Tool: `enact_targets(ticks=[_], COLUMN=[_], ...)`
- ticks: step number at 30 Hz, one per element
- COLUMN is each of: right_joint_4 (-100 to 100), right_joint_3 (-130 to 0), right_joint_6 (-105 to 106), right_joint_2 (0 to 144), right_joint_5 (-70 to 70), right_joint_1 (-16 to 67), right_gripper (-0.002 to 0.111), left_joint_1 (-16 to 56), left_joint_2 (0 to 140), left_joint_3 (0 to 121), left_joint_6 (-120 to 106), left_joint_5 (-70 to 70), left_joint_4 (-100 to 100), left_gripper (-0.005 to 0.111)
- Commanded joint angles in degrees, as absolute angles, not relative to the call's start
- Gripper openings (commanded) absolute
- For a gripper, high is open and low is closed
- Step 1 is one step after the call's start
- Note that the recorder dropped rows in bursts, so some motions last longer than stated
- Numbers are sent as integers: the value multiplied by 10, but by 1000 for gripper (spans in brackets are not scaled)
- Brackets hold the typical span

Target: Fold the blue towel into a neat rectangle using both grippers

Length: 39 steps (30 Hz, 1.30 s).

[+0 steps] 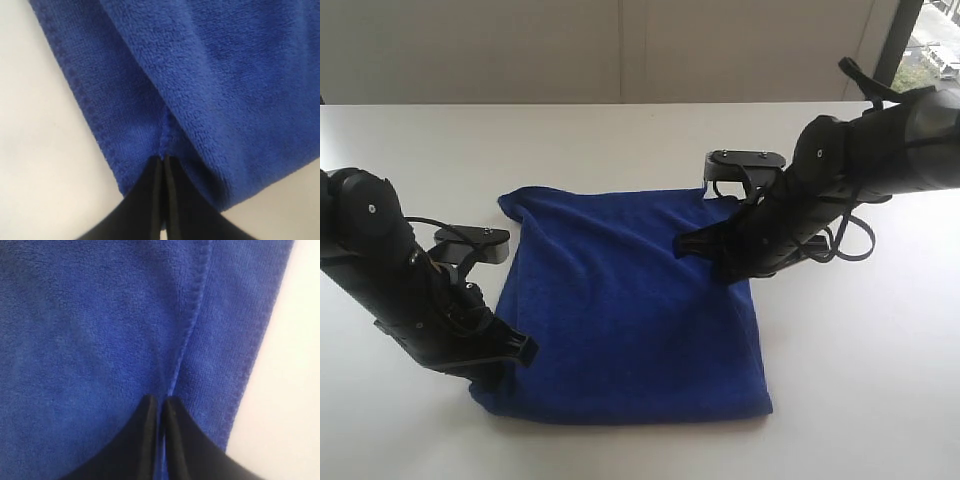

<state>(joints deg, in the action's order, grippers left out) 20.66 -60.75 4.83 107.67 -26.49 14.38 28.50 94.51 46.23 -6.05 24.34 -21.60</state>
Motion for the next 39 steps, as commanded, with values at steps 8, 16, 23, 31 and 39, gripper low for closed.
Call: enact_targets(ticks=[8,16,23,31,39], right_joint_4=[196,78,-7,-21,-25], right_joint_3=[-607,-607,-606,-606,-606], right_joint_6=[62,-54,-122,-133,-134], right_joint_2=[1070,1033,1029,1030,1059], right_joint_5=[-262,-280,-309,-316,-316], right_joint_1=[143,142,142,142,142], right_gripper=[0,0,0,0,0], left_joint_1=[287,287,287,287,287], left_joint_2=[940,940,940,940,940], left_joint_3=[458,458,458,458,458], left_joint_6=[-60,-60,-60,-60,-60], left_joint_5=[251,251,252,252,253], left_joint_4=[-220,-220,-220,-220,-220], left_gripper=[0,0,0,0,0])
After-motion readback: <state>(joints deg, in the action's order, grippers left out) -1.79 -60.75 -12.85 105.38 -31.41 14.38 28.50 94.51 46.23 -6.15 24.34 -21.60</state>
